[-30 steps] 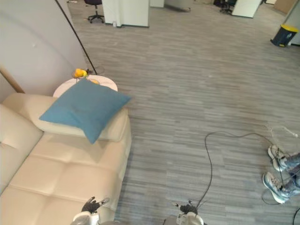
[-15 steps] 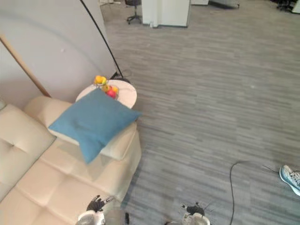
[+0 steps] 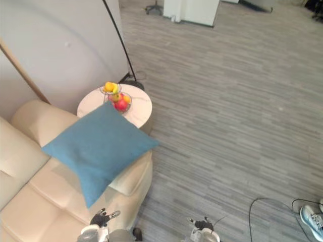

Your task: Pick up cushions and gather them together orderly.

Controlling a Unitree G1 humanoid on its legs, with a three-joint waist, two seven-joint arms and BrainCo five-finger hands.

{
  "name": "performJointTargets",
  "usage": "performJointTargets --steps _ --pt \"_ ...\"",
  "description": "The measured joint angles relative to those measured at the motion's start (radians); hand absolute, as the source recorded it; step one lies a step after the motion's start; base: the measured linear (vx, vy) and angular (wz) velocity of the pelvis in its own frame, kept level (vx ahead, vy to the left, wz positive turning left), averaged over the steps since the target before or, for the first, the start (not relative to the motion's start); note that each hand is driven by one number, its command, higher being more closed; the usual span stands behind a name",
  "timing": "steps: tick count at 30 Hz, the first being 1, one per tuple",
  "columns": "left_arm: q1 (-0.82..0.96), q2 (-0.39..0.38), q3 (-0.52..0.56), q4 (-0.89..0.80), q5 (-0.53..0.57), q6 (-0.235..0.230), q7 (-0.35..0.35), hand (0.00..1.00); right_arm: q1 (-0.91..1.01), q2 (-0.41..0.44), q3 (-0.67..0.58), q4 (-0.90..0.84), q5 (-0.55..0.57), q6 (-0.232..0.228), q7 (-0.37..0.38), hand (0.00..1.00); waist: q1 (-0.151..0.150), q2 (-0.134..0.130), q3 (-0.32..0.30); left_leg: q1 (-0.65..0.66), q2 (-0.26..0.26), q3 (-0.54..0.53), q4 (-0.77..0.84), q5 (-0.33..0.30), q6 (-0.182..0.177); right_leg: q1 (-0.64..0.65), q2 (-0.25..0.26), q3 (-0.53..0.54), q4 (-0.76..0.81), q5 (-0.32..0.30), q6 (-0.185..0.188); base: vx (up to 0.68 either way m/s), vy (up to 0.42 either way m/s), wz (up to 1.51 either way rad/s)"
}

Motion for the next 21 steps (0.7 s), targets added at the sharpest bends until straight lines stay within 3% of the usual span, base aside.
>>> performJointTargets --steps 2,4,6,7,8,10,12,14,17,19,21 --pt "-0.001 -0.001 0.001 0.008 0.0 0.001 0.0 0.0 0.006 -0.004 -0.001 -0.002 0.0 -0.002 0.001 0.0 -0.009 0.001 0.0 0.01 0.009 -0.053 -0.009 -0.001 -0.001 -0.031 0.026 0.021 -0.118 -0.015 -0.005 0.18 -0.093 0.83" --pt "-0.003 -0.011 0.011 0.006 0.0 0.0 0.001 0.0 0.017 -0.008 -0.001 -0.003 0.001 -0.002 0.0 0.0 -0.013 0.002 0.0 0.004 0.017 -0.135 -0.006 -0.014 -0.025 -0.062 0.08 0.144 -0.308 0.0 -0.014 0.15 -0.196 1.03" --pt "-0.001 -0.011 0.026 0.007 0.001 0.0 0.001 0.0 0.021 -0.007 -0.001 -0.001 0.001 -0.002 0.0 0.0 -0.019 -0.004 -0.002 -0.018 0.012 -0.205 0.026 -0.042 -0.059 -0.062 0.111 0.275 -0.436 0.06 -0.014 0.14 -0.34 1.11" --pt "-0.001 -0.009 0.048 0.005 0.001 -0.001 0.001 0.0 0.036 0.0 -0.001 0.001 0.002 -0.001 0.001 0.0 -0.021 -0.024 -0.009 -0.027 -0.004 -0.24 0.052 -0.064 -0.082 -0.061 0.11 0.327 -0.472 0.11 -0.018 0.12 -0.343 1.08" --pt "-0.001 -0.019 0.068 0.016 0.003 0.0 0.003 0.0 0.044 -0.003 0.0 0.003 0.001 -0.001 0.004 0.0 -0.022 -0.026 -0.014 -0.027 -0.004 -0.268 0.075 -0.082 -0.097 -0.058 0.109 0.315 -0.442 0.122 -0.04 0.18 -0.346 0.94" --pt "0.022 -0.056 0.089 0.017 0.003 -0.003 0.001 0.0 0.046 -0.022 -0.009 0.008 0.001 -0.002 0.003 0.0 -0.021 0.022 -0.049 -0.036 0.038 -0.303 0.079 -0.09 -0.114 -0.052 0.132 0.234 -0.427 0.085 -0.07 0.23 -0.291 0.76" --pt "0.021 -0.071 0.089 0.015 0.011 -0.002 0.0 0.0 0.038 -0.035 -0.009 0.009 0.001 -0.002 0.004 0.0 -0.023 0.047 -0.05 -0.053 0.065 -0.319 0.078 -0.077 -0.14 -0.039 0.144 0.172 -0.433 0.072 -0.089 0.19 -0.238 0.8" --pt "0.018 -0.074 0.089 0.014 0.01 -0.001 -0.002 0.0 0.037 -0.035 -0.01 0.009 0.001 -0.002 0.004 0.0 -0.025 0.048 -0.048 -0.067 0.082 -0.321 0.076 -0.061 -0.164 -0.015 0.147 0.107 -0.439 0.07 -0.093 0.15 -0.201 0.96" --pt "0.018 -0.059 0.086 -0.001 0.01 0.0 -0.009 0.0 0.038 -0.017 -0.013 0.01 0.003 -0.001 0.001 0.0 -0.027 0.023 -0.04 -0.1 0.079 -0.305 0.06 0.002 -0.157 0.031 0.116 -0.006 -0.473 0.063 -0.102 0.06 -0.1 1.06" --pt "0.012 -0.04 0.064 -0.002 0.01 0.0 -0.009 0.0 0.028 -0.001 -0.026 0.012 0.008 -0.002 -0.001 0.0 -0.037 0.001 -0.037 -0.116 0.068 -0.207 0.018 0.052 -0.129 0.053 0.081 -0.083 -0.503 0.064 -0.102 0.0 -0.025 1.29" --pt "-0.001 -0.037 0.037 0.001 0.01 0.002 -0.009 0.0 0.023 -0.003 -0.032 0.013 0.008 -0.002 -0.002 0.0 -0.048 0.011 -0.04 -0.136 0.08 -0.004 0.016 0.053 -0.118 0.07 0.064 -0.168 -0.507 0.063 -0.101 -0.01 0.028 1.25"
